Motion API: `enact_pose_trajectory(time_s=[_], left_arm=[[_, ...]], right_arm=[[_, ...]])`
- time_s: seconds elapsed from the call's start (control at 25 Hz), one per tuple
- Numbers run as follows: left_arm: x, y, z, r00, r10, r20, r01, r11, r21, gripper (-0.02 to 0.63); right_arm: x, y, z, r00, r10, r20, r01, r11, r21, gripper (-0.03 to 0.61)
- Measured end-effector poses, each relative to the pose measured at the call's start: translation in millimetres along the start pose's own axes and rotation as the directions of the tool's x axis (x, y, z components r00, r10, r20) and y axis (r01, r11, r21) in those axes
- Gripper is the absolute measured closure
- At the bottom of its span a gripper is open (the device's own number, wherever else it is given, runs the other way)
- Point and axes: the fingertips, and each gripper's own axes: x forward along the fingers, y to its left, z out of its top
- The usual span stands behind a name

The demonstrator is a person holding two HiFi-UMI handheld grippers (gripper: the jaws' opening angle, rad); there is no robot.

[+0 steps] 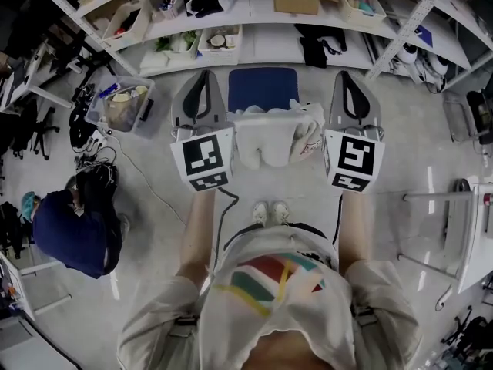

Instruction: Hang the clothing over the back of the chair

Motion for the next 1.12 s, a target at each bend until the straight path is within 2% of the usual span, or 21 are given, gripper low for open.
enact_pose_trajectory(time_s=[0.16, 0.32, 0.52, 0.68, 1.0, 1.12], left_arm=[[-29.8, -7.8, 7.3, 0.999, 0.021, 0.041, -0.021, 1.0, -0.005, 0.597], [-51.6, -16.0, -3.0, 1.0, 0.024, 0.018, -0.024, 1.0, -0.008, 0.597], [-60.3, -23.9, -15.8, 1.0, 0.017, -0.011, -0.018, 1.0, -0.01, 0.597], [-62.8, -25.0, -16.5, 1.0, 0.017, -0.02, -0.017, 1.0, -0.014, 0.597], [-67.4, -19.1, -19.1, 0.999, 0.038, -0.026, -0.038, 0.999, 0.007, 0.597], [-68.9, -16.2, -21.4, 0.999, 0.041, -0.03, -0.042, 0.999, -0.032, 0.597]], right_arm=[[-27.8, 19.5, 7.2, 0.998, 0.024, 0.051, -0.023, 0.999, -0.032, 0.572], [-46.8, 37.6, 4.2, 0.997, 0.047, 0.069, -0.044, 0.998, -0.049, 0.572], [-54.0, 54.1, -16.4, 0.994, 0.105, 0.009, -0.104, 0.993, -0.055, 0.572], [-57.4, 57.1, -24.7, 0.993, 0.112, -0.029, -0.113, 0.992, -0.051, 0.574], [-63.2, 55.0, -21.2, 0.994, 0.107, -0.015, -0.108, 0.993, -0.047, 0.574], [-64.2, 53.0, -20.0, 0.995, 0.103, -0.013, -0.103, 0.993, -0.055, 0.574]])
